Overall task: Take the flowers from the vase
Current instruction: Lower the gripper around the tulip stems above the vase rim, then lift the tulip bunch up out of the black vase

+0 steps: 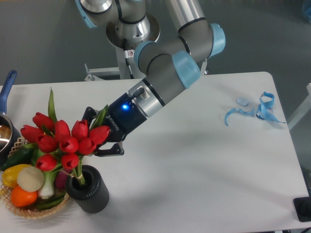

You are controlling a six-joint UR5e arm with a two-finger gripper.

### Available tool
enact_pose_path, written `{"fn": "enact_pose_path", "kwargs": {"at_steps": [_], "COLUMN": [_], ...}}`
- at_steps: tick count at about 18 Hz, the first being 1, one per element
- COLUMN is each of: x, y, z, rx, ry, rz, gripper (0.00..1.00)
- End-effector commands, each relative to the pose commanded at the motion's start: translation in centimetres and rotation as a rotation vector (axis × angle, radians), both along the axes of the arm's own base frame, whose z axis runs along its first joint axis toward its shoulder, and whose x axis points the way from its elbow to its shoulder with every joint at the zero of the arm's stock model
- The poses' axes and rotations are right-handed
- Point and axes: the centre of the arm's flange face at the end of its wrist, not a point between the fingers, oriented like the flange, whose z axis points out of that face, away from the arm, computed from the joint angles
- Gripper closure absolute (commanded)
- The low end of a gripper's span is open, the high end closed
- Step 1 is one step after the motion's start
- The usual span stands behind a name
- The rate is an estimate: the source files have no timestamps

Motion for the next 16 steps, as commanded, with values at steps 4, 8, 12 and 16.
{"fn": "enact_pose_path", "kwargs": {"at_steps": [4, 8, 12, 16], "x": [-1.9, -4.4, -10.3, -14.4], "y": [-0.9, -3.6, -9.8, -13.6], "z": [2.4, 6.3, 8.4, 7.3], "rx": [-0.012, -0.04, -0.053, -0.087], "ry": [-0.058, -0.162, -0.227, -0.182], "rz": [0.052, 0.153, 0.323, 0.454], "gripper": [1.0, 1.0, 1.0, 1.0]}}
